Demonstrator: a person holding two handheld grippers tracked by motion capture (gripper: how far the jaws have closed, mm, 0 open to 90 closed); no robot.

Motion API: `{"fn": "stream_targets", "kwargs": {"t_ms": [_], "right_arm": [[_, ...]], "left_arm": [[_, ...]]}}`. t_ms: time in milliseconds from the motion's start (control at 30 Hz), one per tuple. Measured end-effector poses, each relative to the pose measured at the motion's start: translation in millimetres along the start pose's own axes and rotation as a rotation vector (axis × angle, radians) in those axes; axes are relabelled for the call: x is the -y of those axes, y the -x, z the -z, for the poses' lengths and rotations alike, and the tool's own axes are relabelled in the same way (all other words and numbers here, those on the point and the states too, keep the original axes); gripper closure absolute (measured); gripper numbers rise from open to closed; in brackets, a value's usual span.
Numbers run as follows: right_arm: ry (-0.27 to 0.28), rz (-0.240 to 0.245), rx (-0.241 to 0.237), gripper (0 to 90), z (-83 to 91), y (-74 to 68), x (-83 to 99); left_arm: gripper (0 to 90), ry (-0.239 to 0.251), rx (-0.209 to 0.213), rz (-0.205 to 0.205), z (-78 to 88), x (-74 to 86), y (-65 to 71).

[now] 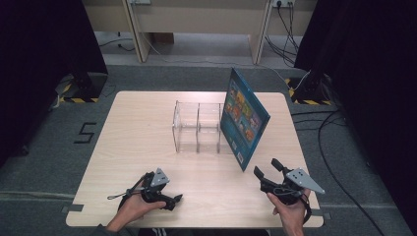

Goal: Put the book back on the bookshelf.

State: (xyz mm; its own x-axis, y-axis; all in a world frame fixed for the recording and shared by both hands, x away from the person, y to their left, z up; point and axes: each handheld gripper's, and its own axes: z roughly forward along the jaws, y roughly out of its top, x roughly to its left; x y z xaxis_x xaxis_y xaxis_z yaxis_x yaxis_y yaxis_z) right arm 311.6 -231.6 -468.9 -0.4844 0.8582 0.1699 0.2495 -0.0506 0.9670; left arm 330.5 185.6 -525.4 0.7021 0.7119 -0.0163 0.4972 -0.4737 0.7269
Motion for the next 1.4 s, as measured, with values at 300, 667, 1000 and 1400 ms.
{"fn": "stream_targets", "kwargs": {"t_ms": [300, 667, 1000, 1400], "right_arm": [[-0.058, 0.004, -0.019, 23.2, 2.8, 0.9, 6.5], [-0.135, -0.005, -0.037, 20.4, 5.0, 1.2, 14.2], [-0.228, -0.007, -0.068, 18.1, 5.4, -1.1, 23.7], [-0.340, -0.011, -0.068, 16.2, 9.5, -3.3, 33.3]], "left_arm": [[0.0, -0.001, 0.001, -0.001, 0.3, 0.2, 0.3], [0.0, -0.001, 0.002, -0.002, 0.5, 0.5, 0.3], [0.0, -0.001, 0.002, -0.002, 0.5, 0.5, 0.4], [0.0, 0.000, 0.002, -0.001, 0.6, 0.6, 0.5]]}}
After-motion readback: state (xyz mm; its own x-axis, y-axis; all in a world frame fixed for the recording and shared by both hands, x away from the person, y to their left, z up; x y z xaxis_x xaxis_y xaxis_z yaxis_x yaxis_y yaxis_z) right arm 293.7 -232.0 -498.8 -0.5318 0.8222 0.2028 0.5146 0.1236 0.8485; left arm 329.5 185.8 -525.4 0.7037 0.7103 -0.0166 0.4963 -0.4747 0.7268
